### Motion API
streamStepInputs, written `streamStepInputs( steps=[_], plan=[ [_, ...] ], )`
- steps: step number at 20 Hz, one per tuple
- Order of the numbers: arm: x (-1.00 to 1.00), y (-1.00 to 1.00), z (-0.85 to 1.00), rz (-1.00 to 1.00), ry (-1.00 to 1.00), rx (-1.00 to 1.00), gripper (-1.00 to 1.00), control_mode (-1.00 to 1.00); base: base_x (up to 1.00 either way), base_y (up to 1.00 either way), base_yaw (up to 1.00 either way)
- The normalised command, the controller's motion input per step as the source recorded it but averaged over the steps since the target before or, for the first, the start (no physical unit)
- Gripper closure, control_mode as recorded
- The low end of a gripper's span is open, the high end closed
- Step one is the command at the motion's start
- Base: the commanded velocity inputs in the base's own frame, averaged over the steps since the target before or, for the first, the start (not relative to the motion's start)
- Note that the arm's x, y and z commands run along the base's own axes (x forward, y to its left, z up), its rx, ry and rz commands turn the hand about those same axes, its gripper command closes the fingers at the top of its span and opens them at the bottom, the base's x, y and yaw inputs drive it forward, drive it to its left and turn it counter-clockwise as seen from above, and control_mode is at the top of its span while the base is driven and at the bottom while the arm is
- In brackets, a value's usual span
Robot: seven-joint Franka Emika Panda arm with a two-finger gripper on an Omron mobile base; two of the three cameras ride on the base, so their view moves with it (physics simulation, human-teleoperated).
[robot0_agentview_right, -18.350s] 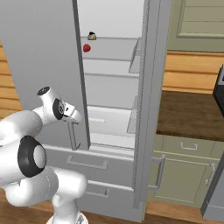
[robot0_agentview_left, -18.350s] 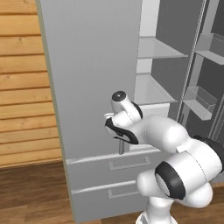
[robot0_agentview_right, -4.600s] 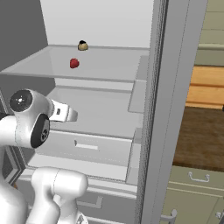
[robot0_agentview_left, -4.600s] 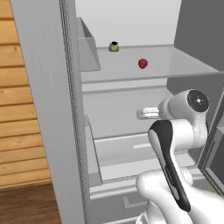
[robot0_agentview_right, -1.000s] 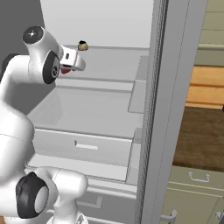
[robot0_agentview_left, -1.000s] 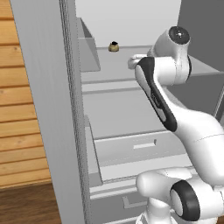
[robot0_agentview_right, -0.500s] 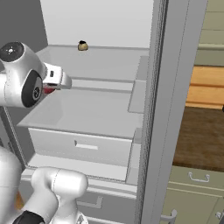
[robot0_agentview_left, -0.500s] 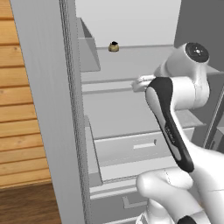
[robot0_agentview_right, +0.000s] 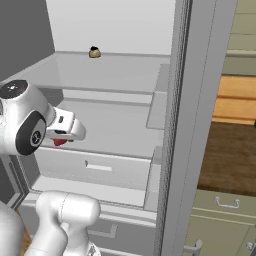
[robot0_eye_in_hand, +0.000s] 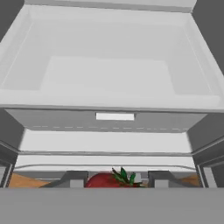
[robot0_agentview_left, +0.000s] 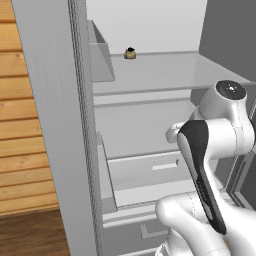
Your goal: Take the strawberry from the fridge and place it on top of the pancake, located on the dining counter.
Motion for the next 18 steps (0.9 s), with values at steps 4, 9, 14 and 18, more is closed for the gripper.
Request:
streamStepInputs(
  steps=[4,9,14,18],
  plan=[
    [-0.03,-0.2,-0.7,-0.01,0.04,0.03,1.0,-1.0,0.0,0.0,0.0],
    [-0.02,0.0,-0.49,0.0,0.0,0.0,1.0,-1.0,0.0,0.0,0.0],
    [0.0,0.0,-0.03,0.0,0.01,0.0,1.0,-1.0,0.0,0.0,0.0],
    [0.0,0.0,0.0,0.0,0.0,0.0,1.0,-1.0,0.0,0.0,0.0]
  ],
)
